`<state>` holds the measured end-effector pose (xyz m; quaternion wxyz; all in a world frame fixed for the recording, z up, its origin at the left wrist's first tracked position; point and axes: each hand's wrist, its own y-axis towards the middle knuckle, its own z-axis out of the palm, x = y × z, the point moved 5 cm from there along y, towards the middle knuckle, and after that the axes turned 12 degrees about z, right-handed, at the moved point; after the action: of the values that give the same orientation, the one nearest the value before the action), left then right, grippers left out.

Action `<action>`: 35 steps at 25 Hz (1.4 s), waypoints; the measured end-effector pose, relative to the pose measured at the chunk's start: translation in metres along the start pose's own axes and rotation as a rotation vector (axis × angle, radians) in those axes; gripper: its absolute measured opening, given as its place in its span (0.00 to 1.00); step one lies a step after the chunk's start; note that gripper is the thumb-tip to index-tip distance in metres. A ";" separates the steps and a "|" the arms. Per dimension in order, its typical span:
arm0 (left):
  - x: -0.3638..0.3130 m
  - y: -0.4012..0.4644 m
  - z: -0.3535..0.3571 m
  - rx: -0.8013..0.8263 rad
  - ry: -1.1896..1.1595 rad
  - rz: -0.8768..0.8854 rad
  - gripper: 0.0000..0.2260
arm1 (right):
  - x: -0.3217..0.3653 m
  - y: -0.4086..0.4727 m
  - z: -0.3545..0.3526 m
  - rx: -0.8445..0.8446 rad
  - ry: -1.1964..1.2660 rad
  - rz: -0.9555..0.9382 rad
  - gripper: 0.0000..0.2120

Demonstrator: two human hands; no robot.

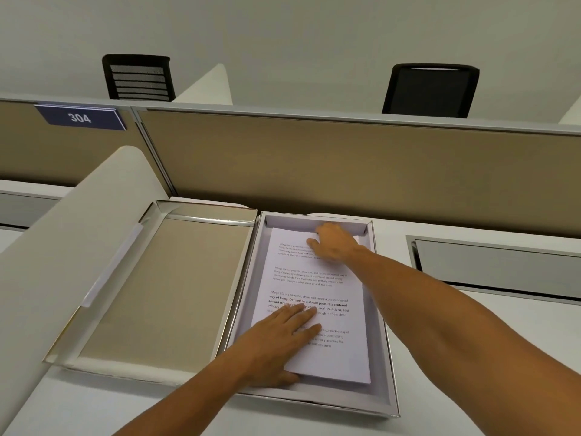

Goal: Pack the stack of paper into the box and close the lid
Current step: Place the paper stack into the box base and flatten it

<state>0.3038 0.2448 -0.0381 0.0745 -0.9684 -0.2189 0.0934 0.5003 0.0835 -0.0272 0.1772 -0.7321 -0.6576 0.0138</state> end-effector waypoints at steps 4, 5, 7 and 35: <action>0.000 0.000 0.000 -0.008 -0.001 -0.009 0.41 | 0.004 -0.004 0.003 -0.046 0.023 0.031 0.24; 0.000 0.000 0.000 -0.007 -0.005 -0.012 0.41 | 0.005 -0.006 0.005 -0.063 0.023 0.033 0.24; 0.000 0.000 0.000 -0.008 -0.021 -0.020 0.41 | 0.005 -0.008 0.007 -0.093 0.022 0.034 0.24; 0.057 -0.208 -0.006 -1.271 -0.319 -1.301 0.23 | 0.095 -0.107 -0.003 -0.064 -0.084 -0.370 0.29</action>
<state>0.2705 0.4551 -0.0027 -0.4642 -0.4892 -0.7379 0.0276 0.4118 0.1819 0.0256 0.1260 -0.6029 -0.7878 -0.0095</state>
